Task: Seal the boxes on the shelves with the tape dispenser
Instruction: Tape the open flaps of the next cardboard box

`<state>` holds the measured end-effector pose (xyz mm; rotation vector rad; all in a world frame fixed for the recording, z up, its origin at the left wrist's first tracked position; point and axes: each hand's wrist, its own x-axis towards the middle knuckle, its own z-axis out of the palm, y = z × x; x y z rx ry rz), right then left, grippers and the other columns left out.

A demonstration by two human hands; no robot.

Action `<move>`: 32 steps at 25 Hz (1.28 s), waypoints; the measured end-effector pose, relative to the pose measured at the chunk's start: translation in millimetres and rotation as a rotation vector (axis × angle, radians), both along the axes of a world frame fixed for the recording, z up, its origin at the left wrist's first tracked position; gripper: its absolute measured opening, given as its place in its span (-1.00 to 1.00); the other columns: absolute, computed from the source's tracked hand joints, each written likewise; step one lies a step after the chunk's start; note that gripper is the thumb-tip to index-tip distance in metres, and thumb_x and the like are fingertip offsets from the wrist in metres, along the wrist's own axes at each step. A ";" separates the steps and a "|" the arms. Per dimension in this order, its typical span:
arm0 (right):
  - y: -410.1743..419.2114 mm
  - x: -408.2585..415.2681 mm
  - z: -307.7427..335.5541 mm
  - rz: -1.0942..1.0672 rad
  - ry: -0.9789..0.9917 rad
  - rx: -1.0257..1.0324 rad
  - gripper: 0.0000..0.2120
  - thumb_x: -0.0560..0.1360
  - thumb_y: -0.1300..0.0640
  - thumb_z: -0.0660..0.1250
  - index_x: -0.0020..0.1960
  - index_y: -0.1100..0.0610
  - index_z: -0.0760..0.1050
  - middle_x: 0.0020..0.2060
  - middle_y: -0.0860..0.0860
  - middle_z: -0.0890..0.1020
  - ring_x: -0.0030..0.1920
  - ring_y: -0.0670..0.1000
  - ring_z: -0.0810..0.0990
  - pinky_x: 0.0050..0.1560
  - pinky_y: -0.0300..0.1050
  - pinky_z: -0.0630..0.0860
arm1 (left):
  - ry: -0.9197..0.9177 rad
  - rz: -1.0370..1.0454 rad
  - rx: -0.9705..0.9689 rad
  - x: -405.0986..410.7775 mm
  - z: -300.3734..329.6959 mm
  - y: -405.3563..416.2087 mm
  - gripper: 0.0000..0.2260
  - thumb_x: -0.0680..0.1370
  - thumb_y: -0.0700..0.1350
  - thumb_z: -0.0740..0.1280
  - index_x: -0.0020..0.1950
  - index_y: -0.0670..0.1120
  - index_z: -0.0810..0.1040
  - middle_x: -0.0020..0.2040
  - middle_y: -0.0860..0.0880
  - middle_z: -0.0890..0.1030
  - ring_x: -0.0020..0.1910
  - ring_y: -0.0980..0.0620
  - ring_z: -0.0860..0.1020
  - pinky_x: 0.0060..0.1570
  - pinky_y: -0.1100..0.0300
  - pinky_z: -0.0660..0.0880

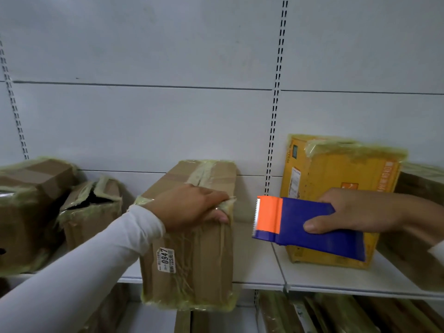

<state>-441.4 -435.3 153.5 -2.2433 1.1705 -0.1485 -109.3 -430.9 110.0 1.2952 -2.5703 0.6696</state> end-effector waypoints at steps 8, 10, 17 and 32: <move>-3.6 56.3 -14.4 -0.190 0.328 -0.430 -0.54 0.43 -0.37 0.31 -0.18 0.05 0.48 -0.38 0.00 0.59 -0.42 -0.10 0.54 -0.44 -0.27 0.37 | -0.008 0.009 -0.044 -2.7 -4.5 -0.2 -0.25 0.42 0.41 -0.23 0.35 0.01 0.37 0.27 -0.03 0.54 0.16 -0.14 0.55 0.08 0.04 0.48; -8.8 59.2 -19.8 -0.291 0.546 -0.686 -0.60 0.45 -0.32 0.29 -0.20 0.01 0.40 -0.38 -0.07 0.50 -0.41 -0.10 0.46 -0.43 -0.21 0.34 | 0.005 0.012 -0.016 0.6 -1.5 6.0 -0.25 0.42 0.39 -0.22 0.38 0.01 0.36 0.30 -0.02 0.52 0.18 -0.13 0.54 0.11 0.04 0.47; -13.3 43.0 -52.4 -0.382 0.354 -0.630 -0.51 0.44 -0.41 0.23 -0.22 0.04 0.45 -0.41 -0.03 0.58 -0.43 -0.09 0.56 -0.46 -0.27 0.35 | 0.175 0.218 -0.095 -21.2 -6.5 21.4 -0.44 0.43 0.45 0.02 0.13 0.08 0.44 0.04 0.03 0.62 -0.01 -0.07 0.59 -0.11 0.13 0.42; 15.3 11.9 -10.6 -0.311 -0.168 -0.384 -0.45 0.29 -0.39 0.33 -0.27 0.14 0.53 -0.50 -0.06 0.63 -0.57 -0.15 0.53 -0.55 -0.36 0.28 | 0.238 0.097 0.145 20.4 9.8 55.4 -0.52 0.46 0.11 0.22 0.38 0.08 0.44 0.37 0.21 0.41 0.39 0.32 0.19 0.42 0.30 0.01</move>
